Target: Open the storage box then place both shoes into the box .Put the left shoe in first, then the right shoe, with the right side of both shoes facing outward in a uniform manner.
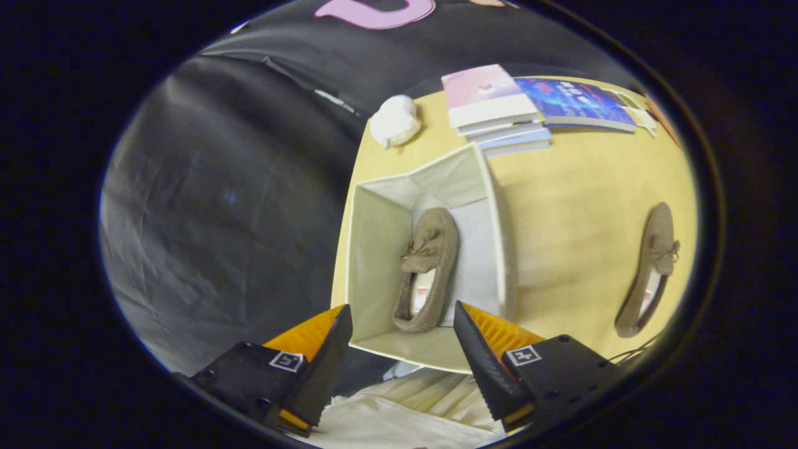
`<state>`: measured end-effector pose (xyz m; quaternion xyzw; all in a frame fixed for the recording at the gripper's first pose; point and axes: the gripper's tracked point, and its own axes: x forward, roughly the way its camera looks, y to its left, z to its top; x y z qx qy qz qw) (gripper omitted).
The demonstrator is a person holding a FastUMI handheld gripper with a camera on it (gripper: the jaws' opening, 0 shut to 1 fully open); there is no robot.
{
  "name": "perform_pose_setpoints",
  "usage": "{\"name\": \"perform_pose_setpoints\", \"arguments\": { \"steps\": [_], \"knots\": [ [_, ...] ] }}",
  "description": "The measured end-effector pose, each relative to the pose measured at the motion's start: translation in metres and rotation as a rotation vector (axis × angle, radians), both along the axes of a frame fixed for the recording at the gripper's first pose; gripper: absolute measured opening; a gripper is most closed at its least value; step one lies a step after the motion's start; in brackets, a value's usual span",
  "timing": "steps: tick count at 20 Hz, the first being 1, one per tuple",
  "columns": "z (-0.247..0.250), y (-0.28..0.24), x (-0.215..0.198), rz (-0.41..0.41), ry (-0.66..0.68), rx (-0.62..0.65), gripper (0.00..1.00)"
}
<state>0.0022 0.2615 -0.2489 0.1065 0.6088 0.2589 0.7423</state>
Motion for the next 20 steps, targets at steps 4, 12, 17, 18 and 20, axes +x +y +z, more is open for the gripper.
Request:
{"name": "perform_pose_setpoints", "arguments": {
  "steps": [4, 12, 17, 18, 20],
  "knots": [
    [0.029, -0.063, 0.024, -0.103, -0.071, -0.031, 1.00],
    [0.029, -0.186, 0.046, -0.291, -0.106, -0.140, 1.00],
    [-0.004, -0.249, 0.048, -0.391, -0.052, -0.208, 1.00],
    [-0.014, -0.259, 0.047, -0.404, -0.035, -0.224, 1.00],
    [-0.036, -0.278, 0.048, -0.418, -0.014, -0.267, 1.00]
  ]
}}
